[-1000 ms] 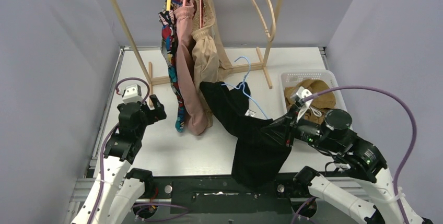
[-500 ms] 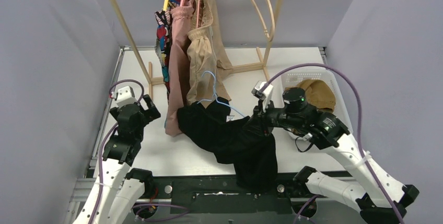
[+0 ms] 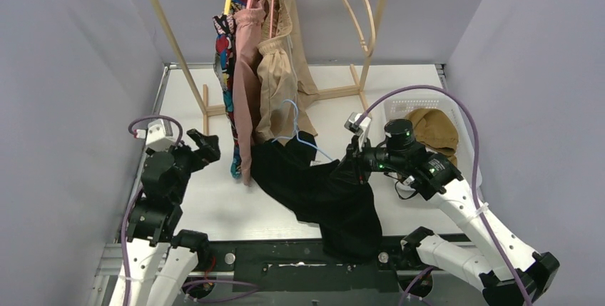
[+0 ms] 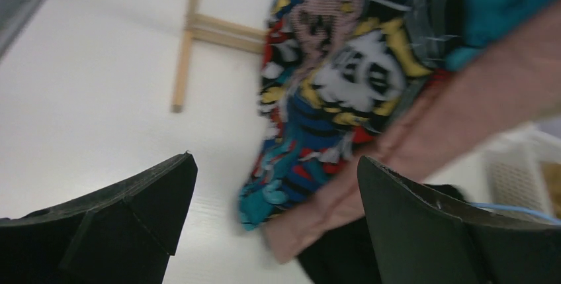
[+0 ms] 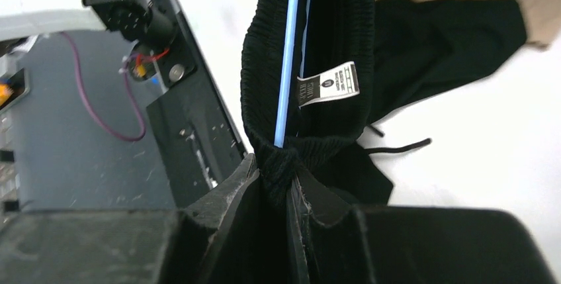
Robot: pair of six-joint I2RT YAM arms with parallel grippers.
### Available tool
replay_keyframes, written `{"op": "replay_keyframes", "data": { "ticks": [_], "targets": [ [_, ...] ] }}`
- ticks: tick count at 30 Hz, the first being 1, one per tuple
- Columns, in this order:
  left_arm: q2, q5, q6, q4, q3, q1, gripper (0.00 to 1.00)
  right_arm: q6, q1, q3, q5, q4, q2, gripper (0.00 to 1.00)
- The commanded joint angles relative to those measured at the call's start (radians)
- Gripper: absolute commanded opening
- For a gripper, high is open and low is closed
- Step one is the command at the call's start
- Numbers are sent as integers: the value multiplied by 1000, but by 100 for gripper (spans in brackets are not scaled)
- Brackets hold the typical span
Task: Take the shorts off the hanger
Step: Pick up the hanger from the clothes rod.
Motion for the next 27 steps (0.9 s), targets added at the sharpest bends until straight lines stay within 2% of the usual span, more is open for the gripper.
{"op": "replay_keyframes", "data": {
  "ticks": [1,5,8,10,14,17,21,23,27],
  "targets": [
    [-87,471,-105,233,36,3,93,29,-1,-47,-197,178,-39,0],
    [-34,720,-212,367,34,3,88,21,1,-51,-233,176,-41,0],
    [102,906,-258,396,52,-2,77,34,2,-54,-263,184,-24,0],
    [141,919,-223,350,71,-27,75,46,9,-45,-255,182,-11,0],
    [142,767,-154,335,87,-149,75,44,48,-23,-213,129,15,0],
    [210,615,-113,281,137,-292,74,41,84,-27,-166,120,25,0],
    [320,239,-49,162,241,-570,73,43,96,-31,-154,122,51,0],
    [345,52,-37,144,268,-673,72,44,99,-33,-151,118,62,0],
    [380,-30,-61,154,266,-729,61,50,109,-35,-163,127,70,0]
  ]
}}
